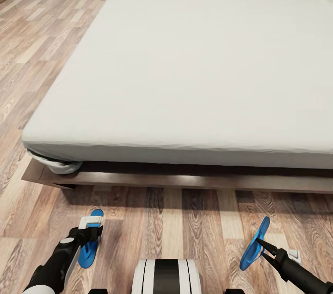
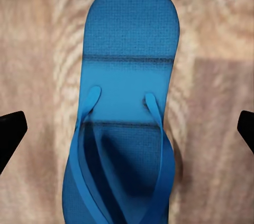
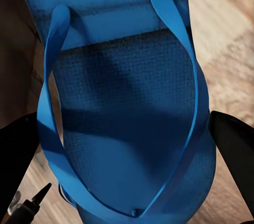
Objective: In the bedroom, move the book from the bed onto either nightstand, and place the two sandals side by side next to the bed.
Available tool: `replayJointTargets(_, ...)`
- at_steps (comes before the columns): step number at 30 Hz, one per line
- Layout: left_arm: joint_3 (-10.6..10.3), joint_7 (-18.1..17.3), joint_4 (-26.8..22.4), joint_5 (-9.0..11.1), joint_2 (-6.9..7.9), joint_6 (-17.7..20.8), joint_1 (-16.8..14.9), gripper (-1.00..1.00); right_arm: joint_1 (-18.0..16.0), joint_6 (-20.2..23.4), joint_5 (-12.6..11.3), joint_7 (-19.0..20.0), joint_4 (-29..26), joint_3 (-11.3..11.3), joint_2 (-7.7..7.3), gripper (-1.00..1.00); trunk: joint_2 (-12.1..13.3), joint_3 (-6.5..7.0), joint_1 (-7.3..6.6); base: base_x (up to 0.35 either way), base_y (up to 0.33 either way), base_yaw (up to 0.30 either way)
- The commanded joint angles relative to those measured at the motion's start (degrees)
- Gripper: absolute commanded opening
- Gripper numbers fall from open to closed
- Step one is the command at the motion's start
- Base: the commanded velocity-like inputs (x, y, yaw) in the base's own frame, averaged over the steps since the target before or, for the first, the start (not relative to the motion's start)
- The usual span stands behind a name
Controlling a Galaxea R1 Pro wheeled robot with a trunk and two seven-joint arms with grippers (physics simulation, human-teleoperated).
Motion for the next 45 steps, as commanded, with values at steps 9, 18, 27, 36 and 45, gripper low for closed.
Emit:
replayJointTargets(9, 2.20, -31.32, -0.44, 8.78, 7.52, 1.52, -0.02, 1.00, -0.02, 0.37, -0.18, 0.15, 0.03, -0.10, 0.00, -1.00, -0.01, -0.03, -0.01, 0.000, 0.000, 0.000)
replayJointTargets(18, 4.81, -66.32, 1.14, 14.91, 13.71, 7.17, 0.76, 1.00, -0.03, -0.30, 0.28, -0.28, 0.03, 0.06, 0.23, -1.00, -0.01, -0.03, -0.01, 0.000, 0.000, 0.000)
replayJointTargets(27, 8.37, -69.17, 8.58, 14.88, 14.95, 5.68, 1.02, 1.00, -0.21, -0.43, 1.88, -9.05, -0.85, 0.37, 0.01, -1.00, -0.01, -0.03, -0.01, 0.000, 0.000, 0.000)
replayJointTargets(36, 8.47, -69.13, 8.72, 14.81, 14.87, 5.60, 1.01, 1.00, -0.32, -0.47, 19.88, -25.03, -12.59, 0.73, 0.20, -1.00, -0.01, -0.03, -0.01, 0.000, 0.000, 0.000)
replayJointTargets(45, 8.45, -68.99, 8.72, 14.80, 14.82, 5.60, 1.02, 1.00, -0.35, -0.50, 37.75, -27.34, -16.21, 4.98, 0.68, -1.00, -0.01, -0.03, -0.01, 0.000, 0.000, 0.000)
